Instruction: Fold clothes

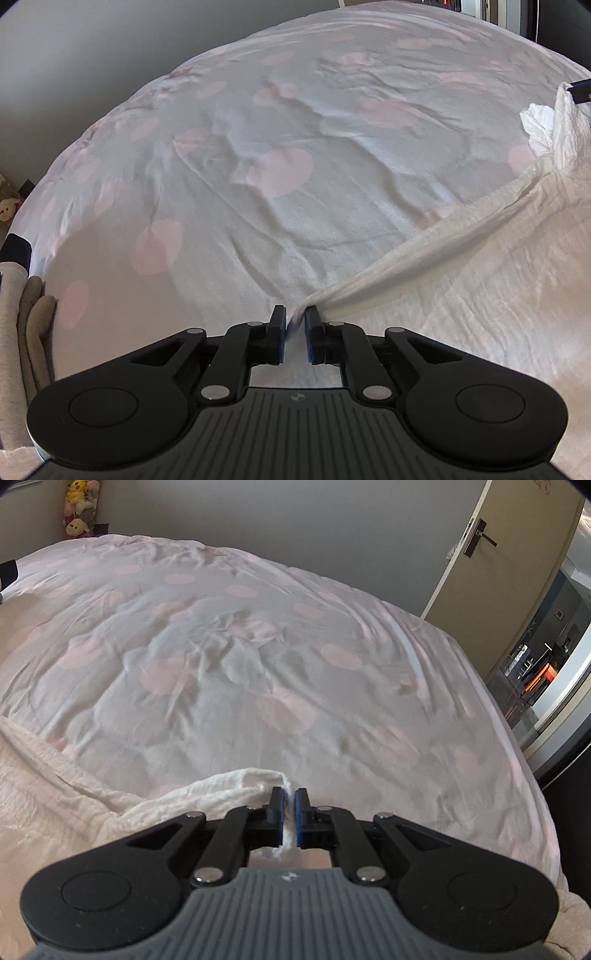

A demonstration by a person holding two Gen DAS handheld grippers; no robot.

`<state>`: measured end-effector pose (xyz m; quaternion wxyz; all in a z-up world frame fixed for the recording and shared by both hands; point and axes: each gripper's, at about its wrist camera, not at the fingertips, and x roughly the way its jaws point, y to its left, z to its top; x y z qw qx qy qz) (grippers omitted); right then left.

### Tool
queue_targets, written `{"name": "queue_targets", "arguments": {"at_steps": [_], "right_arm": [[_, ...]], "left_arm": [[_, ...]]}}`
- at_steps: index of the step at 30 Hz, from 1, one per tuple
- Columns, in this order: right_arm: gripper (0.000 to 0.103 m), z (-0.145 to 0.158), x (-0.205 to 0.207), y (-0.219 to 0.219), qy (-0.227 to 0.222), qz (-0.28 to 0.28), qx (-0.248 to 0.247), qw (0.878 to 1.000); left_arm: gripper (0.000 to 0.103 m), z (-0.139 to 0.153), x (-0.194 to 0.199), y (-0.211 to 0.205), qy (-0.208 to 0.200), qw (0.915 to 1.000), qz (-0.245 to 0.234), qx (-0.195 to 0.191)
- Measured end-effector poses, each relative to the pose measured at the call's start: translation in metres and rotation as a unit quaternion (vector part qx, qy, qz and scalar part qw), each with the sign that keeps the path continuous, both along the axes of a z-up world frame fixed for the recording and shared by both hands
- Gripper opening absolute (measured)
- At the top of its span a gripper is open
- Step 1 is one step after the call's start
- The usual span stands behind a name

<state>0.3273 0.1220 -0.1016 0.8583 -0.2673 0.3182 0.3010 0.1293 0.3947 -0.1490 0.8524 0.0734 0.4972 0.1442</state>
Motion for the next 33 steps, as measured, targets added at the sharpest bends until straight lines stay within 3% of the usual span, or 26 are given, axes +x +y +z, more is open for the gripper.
{"name": "queue_targets", "arguments": {"at_steps": [1,2,3,4,6,9,13,18,21,23,26,29,31,33], "right_arm": [[0.009,-0.001,0.001,-0.002,0.005,-0.006,0.004,1.0],[0.018,-0.001,0.001,-0.005,0.011,-0.011,0.007,1.0],[0.037,-0.002,0.002,-0.007,0.016,-0.017,0.011,1.0],[0.042,-0.002,0.002,-0.01,0.021,-0.022,0.015,0.999],[0.042,0.006,-0.003,-0.025,0.027,-0.032,0.033,0.999],[0.044,0.022,-0.016,-0.059,0.047,-0.055,0.064,0.995],[0.044,0.029,-0.043,-0.119,0.111,-0.093,0.111,0.983],[0.045,0.015,-0.079,-0.184,0.18,-0.151,0.15,0.96],[0.05,-0.004,-0.09,-0.208,0.222,-0.194,0.17,0.94],[0.053,-0.018,-0.093,-0.223,0.257,-0.222,0.194,0.92],[0.068,-0.034,-0.089,-0.235,0.3,-0.257,0.238,0.887],[0.072,-0.046,-0.084,-0.238,0.337,-0.276,0.274,0.858],[0.073,-0.052,-0.079,-0.231,0.346,-0.277,0.27,0.855],[0.073,-0.06,-0.075,-0.221,0.347,-0.28,0.248,0.86]], "left_arm": [[0.018,0.0,-0.004,-0.001,-0.004,1.0,0.0,0.0],[0.022,0.002,-0.009,-0.003,-0.011,0.9999,0.003,0.001],[0.029,0.005,-0.014,-0.004,-0.019,0.9998,0.006,0.003],[0.036,0.008,-0.021,-0.006,-0.029,0.9995,0.01,0.003],[0.042,0.018,-0.038,-0.011,-0.054,0.9984,0.017,0.003],[0.043,0.025,-0.068,-0.019,-0.064,0.9974,0.034,-0.008],[0.047,0.032,-0.109,-0.03,-0.07,0.9956,0.057,-0.024],[0.047,0.036,-0.159,-0.043,-0.077,0.9919,0.09,-0.046],[0.047,0.033,-0.185,-0.048,-0.078,0.9884,0.113,-0.066],[0.047,0.031,-0.201,-0.051,-0.079,0.9853,0.129,-0.08],[0.047,0.03,-0.222,-0.053,-0.081,0.9806,0.156,-0.087],[0.047,0.03,-0.239,-0.052,-0.079,0.9743,0.187,-0.098],[0.047,0.031,-0.249,-0.051,-0.083,0.9696,0.206,-0.102],[0.047,0.031,-0.26,-0.05,-0.088,0.9645,0.225,-0.106]]}}
